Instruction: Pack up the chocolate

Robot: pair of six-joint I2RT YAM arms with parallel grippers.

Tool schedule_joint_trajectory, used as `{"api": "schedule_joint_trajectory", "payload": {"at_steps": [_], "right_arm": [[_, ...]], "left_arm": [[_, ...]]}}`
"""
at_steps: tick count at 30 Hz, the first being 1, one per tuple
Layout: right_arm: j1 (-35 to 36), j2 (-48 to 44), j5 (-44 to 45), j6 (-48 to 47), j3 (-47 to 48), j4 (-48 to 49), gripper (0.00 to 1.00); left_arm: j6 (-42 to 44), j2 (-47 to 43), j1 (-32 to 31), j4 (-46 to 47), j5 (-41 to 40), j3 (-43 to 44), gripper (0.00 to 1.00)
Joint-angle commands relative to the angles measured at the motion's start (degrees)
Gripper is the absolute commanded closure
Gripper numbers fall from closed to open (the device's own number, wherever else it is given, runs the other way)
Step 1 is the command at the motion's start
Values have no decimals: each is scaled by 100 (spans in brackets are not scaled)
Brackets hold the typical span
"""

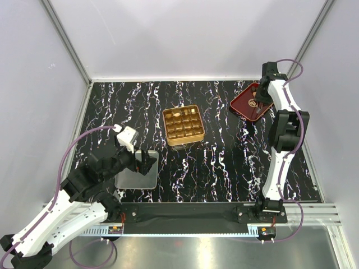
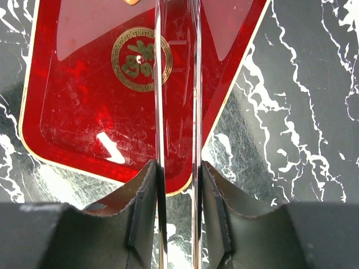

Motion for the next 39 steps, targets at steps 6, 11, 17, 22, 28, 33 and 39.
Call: {"api": "schedule_joint_trajectory", "payload": {"at_steps": [6, 11, 17, 22, 28, 33, 39], "right_arm": [[69, -1223, -157, 32, -802, -178, 67], [122, -1724, -131, 58, -1225, -257, 68], [394, -2093, -157, 67, -1261, -476, 67], [1202, -2470, -368, 163, -1190, -477, 68], [2432, -2901, -788, 339, -1417, -355, 67], [3118, -3306, -966, 542, -1998, -20, 67], [3382, -3403, -1194, 542, -2411, 147, 66]], "left_arm": [[69, -20, -15, 184, 35, 0, 1], [69, -20, -15, 184, 70, 1, 1], [60, -64, -15, 175, 17, -8, 1], [60, -55, -15, 149, -35, 9, 1], [51, -64, -15, 149, -97, 9, 1], [51, -81, -15, 149, -115, 9, 1], [60, -55, -15, 157, -79, 18, 1]]}}
